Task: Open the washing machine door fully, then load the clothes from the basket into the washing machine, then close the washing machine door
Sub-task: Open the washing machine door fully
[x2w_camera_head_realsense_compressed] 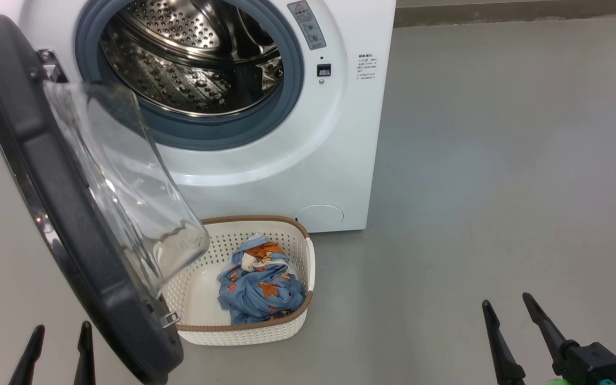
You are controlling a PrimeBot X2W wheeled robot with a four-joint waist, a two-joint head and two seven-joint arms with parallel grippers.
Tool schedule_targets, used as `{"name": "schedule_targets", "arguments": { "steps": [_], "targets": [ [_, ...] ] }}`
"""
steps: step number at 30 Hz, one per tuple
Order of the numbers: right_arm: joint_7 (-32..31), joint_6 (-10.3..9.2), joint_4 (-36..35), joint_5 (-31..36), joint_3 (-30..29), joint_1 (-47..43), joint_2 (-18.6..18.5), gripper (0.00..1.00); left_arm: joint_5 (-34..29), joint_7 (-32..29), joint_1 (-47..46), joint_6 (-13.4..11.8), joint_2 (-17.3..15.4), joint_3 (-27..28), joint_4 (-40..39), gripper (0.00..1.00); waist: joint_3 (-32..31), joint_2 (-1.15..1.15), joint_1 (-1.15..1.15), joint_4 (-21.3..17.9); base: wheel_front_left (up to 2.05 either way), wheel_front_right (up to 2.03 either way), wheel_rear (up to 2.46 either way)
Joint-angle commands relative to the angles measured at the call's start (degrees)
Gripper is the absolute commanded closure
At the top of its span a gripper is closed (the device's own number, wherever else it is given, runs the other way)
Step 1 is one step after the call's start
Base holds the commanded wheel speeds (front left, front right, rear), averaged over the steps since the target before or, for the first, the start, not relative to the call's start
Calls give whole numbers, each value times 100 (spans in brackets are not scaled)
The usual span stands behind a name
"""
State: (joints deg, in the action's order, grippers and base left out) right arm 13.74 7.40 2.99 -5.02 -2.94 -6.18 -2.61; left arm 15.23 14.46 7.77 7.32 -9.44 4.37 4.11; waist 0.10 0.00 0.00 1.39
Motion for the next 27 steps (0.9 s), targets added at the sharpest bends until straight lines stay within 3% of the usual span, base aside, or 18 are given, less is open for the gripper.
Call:
{"name": "schedule_targets", "arguments": {
  "steps": [1, 15, 16, 17, 18, 27],
  "targets": [
    [58, 9, -113, 16, 80, 155, -27, 0, -3, 54, -140, 17, -154, 169, -105, 0, -2, 0, 0, 5, 0, 0, 0],
    [20, 9, -22, -17, -2, 173, -27, 0, -60, 54, -112, 17, -179, 96, -94, 0, -30, 0, 0, 28, 0, 0, 0],
    [20, 9, -24, -16, -11, 173, -27, 0, -60, 54, -110, 17, -180, 87, -92, 6, -26, 0, 0, 28, 0, 0, 0],
    [21, 9, -27, -15, -21, 173, -27, 0, -58, 54, -108, 17, -189, 66, -87, 59, -23, 0, 0, 28, 0, 0, 0],
    [22, 9, -31, -17, -31, 173, -27, 0, -71, 54, -110, 17, -210, 38, -101, 100, -19, 0, 0, 28, 0, 0, 0],
    [12, 9, -48, -57, -60, 147, -27, 0, 23, 54, -373, 17, -177, 459, -854, 100, 30, 0, 0, 63, 0, 0, 0]
  ]
}}
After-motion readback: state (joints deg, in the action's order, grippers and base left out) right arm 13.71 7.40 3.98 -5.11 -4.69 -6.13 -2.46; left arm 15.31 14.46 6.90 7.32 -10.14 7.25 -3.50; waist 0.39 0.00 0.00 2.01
